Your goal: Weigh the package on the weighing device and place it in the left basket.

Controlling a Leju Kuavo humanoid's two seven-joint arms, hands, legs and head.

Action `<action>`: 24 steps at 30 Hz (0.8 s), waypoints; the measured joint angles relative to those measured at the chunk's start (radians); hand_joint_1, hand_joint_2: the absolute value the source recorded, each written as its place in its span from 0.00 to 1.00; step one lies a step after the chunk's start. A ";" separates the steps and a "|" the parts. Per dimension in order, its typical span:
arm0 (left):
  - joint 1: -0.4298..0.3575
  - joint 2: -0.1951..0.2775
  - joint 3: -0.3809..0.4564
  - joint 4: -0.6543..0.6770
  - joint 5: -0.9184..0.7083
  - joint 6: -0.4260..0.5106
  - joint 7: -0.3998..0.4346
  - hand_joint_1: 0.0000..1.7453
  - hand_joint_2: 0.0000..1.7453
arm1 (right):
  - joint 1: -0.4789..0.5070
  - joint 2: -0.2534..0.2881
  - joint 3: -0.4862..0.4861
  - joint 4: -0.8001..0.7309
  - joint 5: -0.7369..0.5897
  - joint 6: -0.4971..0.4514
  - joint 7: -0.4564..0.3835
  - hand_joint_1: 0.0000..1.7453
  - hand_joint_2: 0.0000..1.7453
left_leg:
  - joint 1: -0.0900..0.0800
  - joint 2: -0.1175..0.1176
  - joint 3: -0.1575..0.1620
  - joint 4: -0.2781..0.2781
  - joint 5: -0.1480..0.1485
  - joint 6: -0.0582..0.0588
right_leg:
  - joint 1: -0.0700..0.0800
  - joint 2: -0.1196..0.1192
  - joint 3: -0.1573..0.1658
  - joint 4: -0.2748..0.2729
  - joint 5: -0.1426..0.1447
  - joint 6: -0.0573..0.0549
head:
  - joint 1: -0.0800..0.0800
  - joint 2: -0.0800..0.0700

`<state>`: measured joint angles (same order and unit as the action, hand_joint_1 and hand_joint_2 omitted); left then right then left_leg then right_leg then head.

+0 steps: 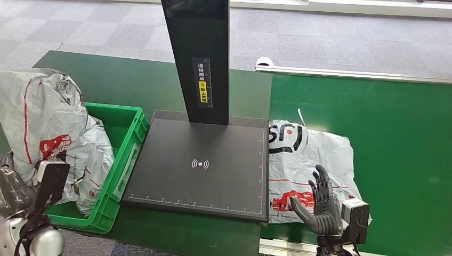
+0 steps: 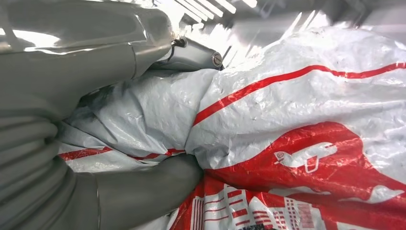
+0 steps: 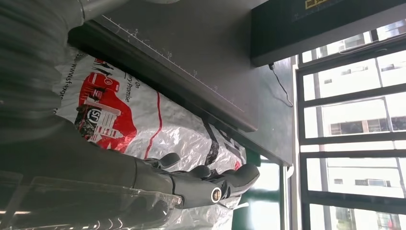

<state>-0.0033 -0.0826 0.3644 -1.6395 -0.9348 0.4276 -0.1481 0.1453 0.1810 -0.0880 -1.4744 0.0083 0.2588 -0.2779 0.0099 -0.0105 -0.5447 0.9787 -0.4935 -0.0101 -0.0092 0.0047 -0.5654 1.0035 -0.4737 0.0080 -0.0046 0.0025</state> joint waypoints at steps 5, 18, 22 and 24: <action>0.000 -0.004 0.024 0.005 -0.015 -0.034 0.003 0.60 1.00 | -0.002 0.001 -0.005 0.000 0.002 0.006 0.004 0.00 1.00 | 0.000 0.000 0.000 0.000 0.000 0.000 | 0.000 0.000 0.000 0.000 0.000 0.000 | 0.000 0.000; 0.003 -0.015 0.044 0.000 -0.049 -0.031 -0.002 0.00 1.00 | -0.007 0.003 -0.005 0.000 0.013 0.015 0.007 0.00 1.00 | 0.000 0.000 0.000 0.000 0.000 0.000 | 0.000 0.000 0.000 0.000 0.000 0.000 | 0.000 0.000; 0.003 -0.021 0.044 -0.011 -0.036 -0.030 -0.019 0.00 1.00 | -0.007 0.003 -0.005 0.000 0.013 0.015 0.007 0.00 1.00 | 0.000 0.000 0.000 0.000 0.000 0.000 | 0.000 0.000 0.001 0.000 0.000 0.000 | 0.000 0.000; 0.003 -0.024 0.044 -0.017 -0.022 -0.028 -0.037 0.00 1.00 | -0.007 0.003 -0.005 0.000 0.013 0.015 0.006 0.00 1.00 | 0.000 0.000 0.000 0.000 0.000 0.000 | 0.000 0.000 0.001 0.000 0.000 0.000 | 0.000 0.000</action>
<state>-0.0001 -0.1064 0.4088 -1.6567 -0.9564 0.3999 -0.1849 0.1381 0.1843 -0.0932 -1.4744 0.0213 0.2735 -0.2719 0.0098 -0.0107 -0.5446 0.9788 -0.4935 -0.0101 -0.0093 0.0045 -0.5647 1.0035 -0.4736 0.0080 -0.0044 0.0024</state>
